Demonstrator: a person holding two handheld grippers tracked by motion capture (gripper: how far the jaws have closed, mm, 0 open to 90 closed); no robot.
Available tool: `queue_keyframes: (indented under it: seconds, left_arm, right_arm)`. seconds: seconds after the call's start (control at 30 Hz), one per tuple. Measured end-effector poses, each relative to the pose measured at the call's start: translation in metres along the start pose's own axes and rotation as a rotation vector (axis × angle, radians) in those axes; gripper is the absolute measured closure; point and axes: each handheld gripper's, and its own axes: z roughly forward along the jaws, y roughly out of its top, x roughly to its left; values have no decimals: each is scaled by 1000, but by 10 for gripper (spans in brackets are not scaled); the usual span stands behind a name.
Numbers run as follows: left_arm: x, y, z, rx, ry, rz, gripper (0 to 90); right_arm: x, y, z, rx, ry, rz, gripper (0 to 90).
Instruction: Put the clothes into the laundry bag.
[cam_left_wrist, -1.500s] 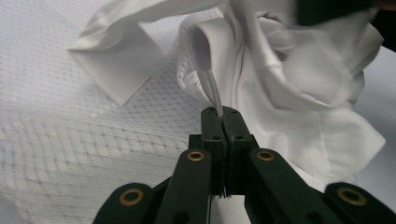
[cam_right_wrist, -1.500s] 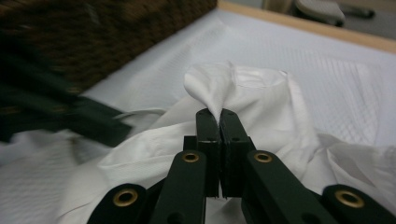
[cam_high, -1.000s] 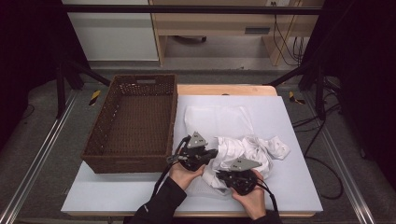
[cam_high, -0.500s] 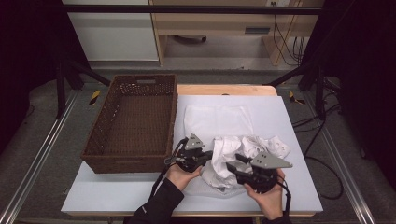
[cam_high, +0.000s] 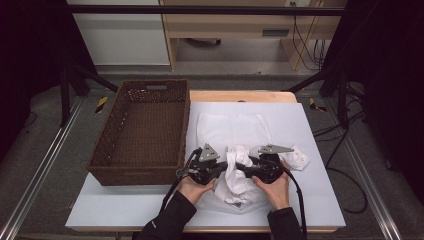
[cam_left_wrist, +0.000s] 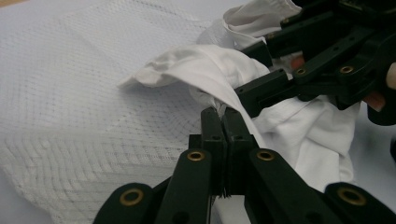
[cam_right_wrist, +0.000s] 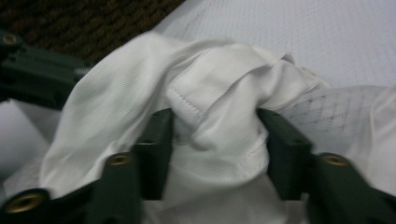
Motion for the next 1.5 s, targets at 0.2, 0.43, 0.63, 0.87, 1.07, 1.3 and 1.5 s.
queue_keyframes:
  seconds: [0.2,0.43,0.63,0.87,1.07,1.3,1.5]
  left_arm:
    - [3,3,-1,-1,4,-11,893]
    - [4,14,-9,-25,0,-34,893]
    - [-15,33,-19,-52,-17,35,894]
    - [-33,28,-24,-58,-42,87,894]
    - [-15,9,-16,-43,-31,24,893]
    - [-8,-2,-9,-22,-23,2,893]
    - [-10,-4,-7,-12,-16,17,893]
  right_arm:
    - [2,-5,-25,-54,24,-33,840]
    - [37,-12,-70,-142,143,-183,839]
    - [50,-21,-38,-24,100,-225,839]
    - [32,-17,8,-15,-122,-69,836]
    - [30,-24,4,-88,-96,-89,706]
    - [36,-30,-57,-174,-27,-142,590]
    - [33,1,-75,-239,-105,-159,309]
